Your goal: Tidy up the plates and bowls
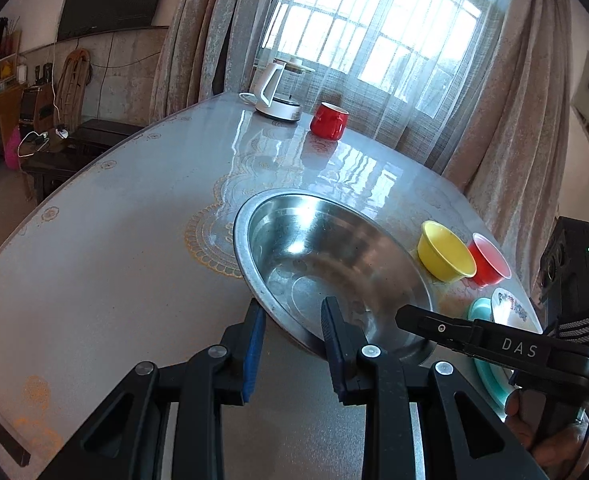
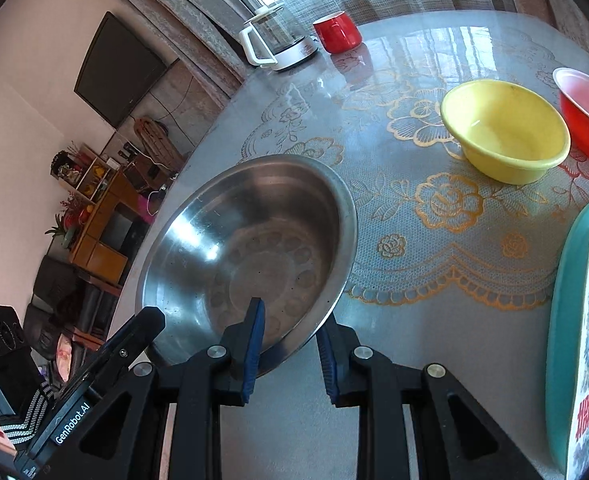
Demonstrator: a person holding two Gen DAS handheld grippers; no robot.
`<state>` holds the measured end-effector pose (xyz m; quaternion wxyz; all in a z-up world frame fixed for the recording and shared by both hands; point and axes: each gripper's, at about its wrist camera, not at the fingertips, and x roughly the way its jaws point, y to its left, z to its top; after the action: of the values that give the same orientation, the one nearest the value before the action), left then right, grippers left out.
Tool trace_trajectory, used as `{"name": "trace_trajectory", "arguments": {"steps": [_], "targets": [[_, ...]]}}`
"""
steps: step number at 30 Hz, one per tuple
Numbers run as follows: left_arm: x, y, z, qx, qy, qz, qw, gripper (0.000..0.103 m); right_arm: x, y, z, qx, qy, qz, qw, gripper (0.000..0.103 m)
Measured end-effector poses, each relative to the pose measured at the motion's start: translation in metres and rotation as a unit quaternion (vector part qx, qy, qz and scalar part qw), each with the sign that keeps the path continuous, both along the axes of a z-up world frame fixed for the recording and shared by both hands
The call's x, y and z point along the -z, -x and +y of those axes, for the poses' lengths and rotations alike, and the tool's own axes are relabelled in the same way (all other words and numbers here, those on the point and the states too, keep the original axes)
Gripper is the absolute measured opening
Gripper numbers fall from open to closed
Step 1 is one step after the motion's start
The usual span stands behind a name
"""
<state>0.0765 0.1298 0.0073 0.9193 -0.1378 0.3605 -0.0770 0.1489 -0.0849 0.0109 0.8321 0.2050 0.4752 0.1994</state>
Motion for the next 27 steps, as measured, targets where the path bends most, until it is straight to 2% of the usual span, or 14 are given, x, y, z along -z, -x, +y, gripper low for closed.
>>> {"name": "trace_trajectory", "arguments": {"steps": [11, 19, 27], "targets": [[0.007, 0.04, 0.006, -0.008, -0.002, 0.002, 1.0, 0.03, 0.007, 0.031, 0.007, -0.019, -0.005, 0.006, 1.0, 0.026], [0.017, 0.045, 0.013, -0.025, 0.0, 0.022, 0.9994, 0.031, 0.01, 0.031, 0.018, -0.031, -0.004, 0.005, 0.999, 0.026], [0.023, 0.048, 0.01, -0.03, -0.017, 0.026, 0.9991, 0.032, 0.011, 0.037, 0.018, -0.027, -0.007, -0.004, 1.0, 0.028]]}}
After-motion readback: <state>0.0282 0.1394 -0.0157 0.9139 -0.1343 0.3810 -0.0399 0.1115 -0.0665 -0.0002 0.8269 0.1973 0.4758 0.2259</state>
